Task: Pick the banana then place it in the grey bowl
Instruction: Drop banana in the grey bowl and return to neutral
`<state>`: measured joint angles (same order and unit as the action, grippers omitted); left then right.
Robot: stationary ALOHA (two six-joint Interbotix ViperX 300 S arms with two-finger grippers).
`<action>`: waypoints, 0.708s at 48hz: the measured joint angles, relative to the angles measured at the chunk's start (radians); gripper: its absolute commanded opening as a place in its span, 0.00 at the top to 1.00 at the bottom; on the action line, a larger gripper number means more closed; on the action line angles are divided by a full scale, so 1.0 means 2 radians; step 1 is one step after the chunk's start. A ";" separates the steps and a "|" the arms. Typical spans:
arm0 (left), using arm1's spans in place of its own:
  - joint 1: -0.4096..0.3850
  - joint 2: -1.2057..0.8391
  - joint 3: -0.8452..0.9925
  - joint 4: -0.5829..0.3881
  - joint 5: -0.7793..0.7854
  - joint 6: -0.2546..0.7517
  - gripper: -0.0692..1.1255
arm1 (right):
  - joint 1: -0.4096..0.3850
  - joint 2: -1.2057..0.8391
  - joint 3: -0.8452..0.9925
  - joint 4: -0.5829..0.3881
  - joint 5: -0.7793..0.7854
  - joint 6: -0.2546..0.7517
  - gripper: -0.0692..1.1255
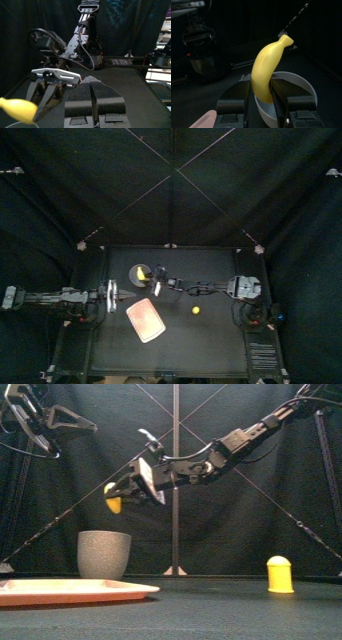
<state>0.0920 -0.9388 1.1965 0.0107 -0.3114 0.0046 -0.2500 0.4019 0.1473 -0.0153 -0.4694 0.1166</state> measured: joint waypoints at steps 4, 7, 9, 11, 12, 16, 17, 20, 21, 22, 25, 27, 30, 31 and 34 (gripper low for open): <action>0.001 0.000 0.001 0.001 0.000 0.000 0.94 | -0.001 0.018 -0.028 0.000 0.035 0.000 0.38; 0.001 0.000 0.000 0.001 0.000 0.000 0.94 | -0.002 0.027 -0.045 -0.001 0.060 0.000 0.33; 0.001 0.000 0.000 0.001 0.000 0.000 0.94 | -0.002 0.034 -0.054 -0.001 0.075 -0.004 0.29; 0.001 0.000 0.000 0.001 0.000 0.000 0.94 | -0.004 0.040 -0.064 -0.001 0.087 -0.002 0.26; 0.001 0.000 0.000 0.001 0.000 0.000 0.94 | -0.004 0.043 -0.067 0.000 0.091 -0.001 0.23; 0.001 0.000 0.000 0.001 0.000 0.000 0.94 | -0.008 0.054 -0.081 -0.002 0.102 -0.002 0.17; 0.000 0.000 0.001 0.001 0.000 0.000 0.94 | -0.009 0.056 -0.084 -0.002 0.104 -0.003 0.16; 0.001 0.000 0.000 0.001 0.000 0.000 0.94 | -0.013 0.062 -0.090 -0.002 0.106 -0.002 0.14; 0.001 0.000 0.000 0.001 0.000 0.000 0.94 | -0.015 0.063 -0.091 -0.003 0.107 -0.004 0.14; 0.001 0.000 0.000 0.001 0.000 0.000 0.94 | -0.015 0.064 -0.091 -0.003 0.107 -0.005 0.14; 0.001 0.000 0.001 0.001 0.000 0.000 0.94 | -0.018 0.063 -0.091 -0.004 0.107 -0.003 0.14; 0.001 0.000 0.002 0.001 0.000 0.000 0.94 | -0.019 0.063 -0.091 -0.004 0.109 -0.003 0.14; 0.001 0.000 0.003 0.002 0.000 0.000 0.94 | -0.019 0.058 -0.081 -0.004 0.111 -0.003 0.14; 0.001 0.000 0.003 0.001 0.000 0.000 0.94 | -0.019 0.055 -0.076 -0.005 0.111 -0.003 0.14; 0.001 0.000 0.005 0.001 0.000 0.000 0.94 | -0.017 0.041 -0.058 -0.009 0.113 -0.004 0.14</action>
<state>0.0936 -0.9388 1.2057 0.0123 -0.3114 0.0046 -0.2838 0.4832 0.0322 -0.0337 -0.2439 0.1089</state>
